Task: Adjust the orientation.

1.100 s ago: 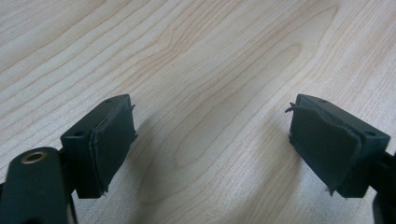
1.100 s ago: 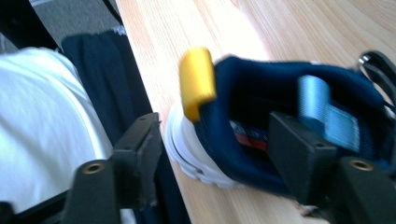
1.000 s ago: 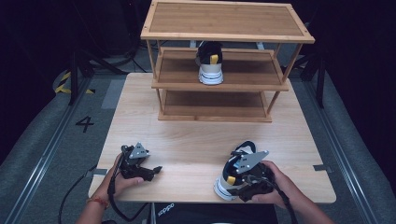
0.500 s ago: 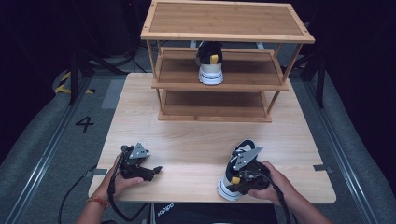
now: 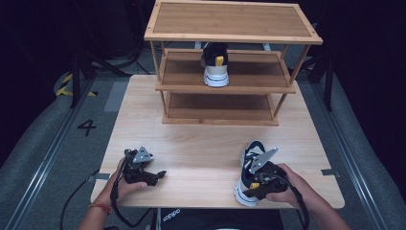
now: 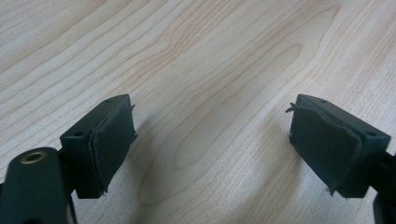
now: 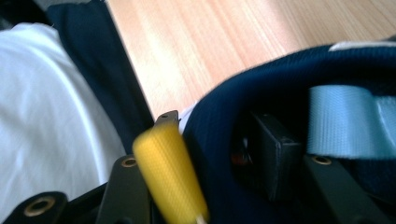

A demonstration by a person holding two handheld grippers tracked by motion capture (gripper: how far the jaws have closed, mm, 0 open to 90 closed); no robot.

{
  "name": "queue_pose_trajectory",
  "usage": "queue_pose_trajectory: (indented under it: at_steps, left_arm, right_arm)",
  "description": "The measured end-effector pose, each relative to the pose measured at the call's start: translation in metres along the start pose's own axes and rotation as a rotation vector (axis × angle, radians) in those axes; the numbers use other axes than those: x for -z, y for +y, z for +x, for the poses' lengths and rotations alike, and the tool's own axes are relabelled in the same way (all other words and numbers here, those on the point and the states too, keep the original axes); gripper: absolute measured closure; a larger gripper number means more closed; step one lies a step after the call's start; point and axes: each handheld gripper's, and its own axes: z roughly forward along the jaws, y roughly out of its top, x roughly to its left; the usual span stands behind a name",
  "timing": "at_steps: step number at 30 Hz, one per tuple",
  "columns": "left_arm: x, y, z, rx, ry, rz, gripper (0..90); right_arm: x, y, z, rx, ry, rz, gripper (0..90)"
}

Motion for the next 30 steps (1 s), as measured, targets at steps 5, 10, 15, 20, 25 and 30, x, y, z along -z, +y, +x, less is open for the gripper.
queue_pose_trajectory:
  at_steps: [5, 10, 15, 20, 25, 30]
  left_arm:
    - [0.000, 0.000, 0.000, 0.009, -0.004, -0.003, 14.6]
    - [0.000, 0.000, 0.000, 0.009, -0.003, -0.004, 14.6]
    - [0.000, 0.000, 0.000, 0.006, -0.006, -0.003, 14.6]
    - [-0.001, 0.000, 0.001, -0.002, -0.016, -0.002, 14.5]
    - [-0.001, 0.001, 0.002, -0.009, -0.028, -0.002, 14.5]
    - [-0.001, 0.001, 0.002, -0.011, -0.022, -0.004, 14.5]
  right_arm:
    - [-0.006, 0.002, -0.001, -0.033, 0.009, -0.021, 57.5]
    - [-0.002, 0.000, 0.000, 0.013, 0.031, -0.009, 68.5]
    - [-0.001, 0.000, 0.001, 0.050, 0.039, 0.006, 69.5]
    - [0.002, 0.000, 0.001, 0.083, 0.009, 0.014, 69.9]
    - [0.012, -0.002, 0.002, 0.095, 0.012, -0.015, 69.9]
    - [0.025, 0.000, 0.004, 0.127, -0.025, -0.028, 70.0]
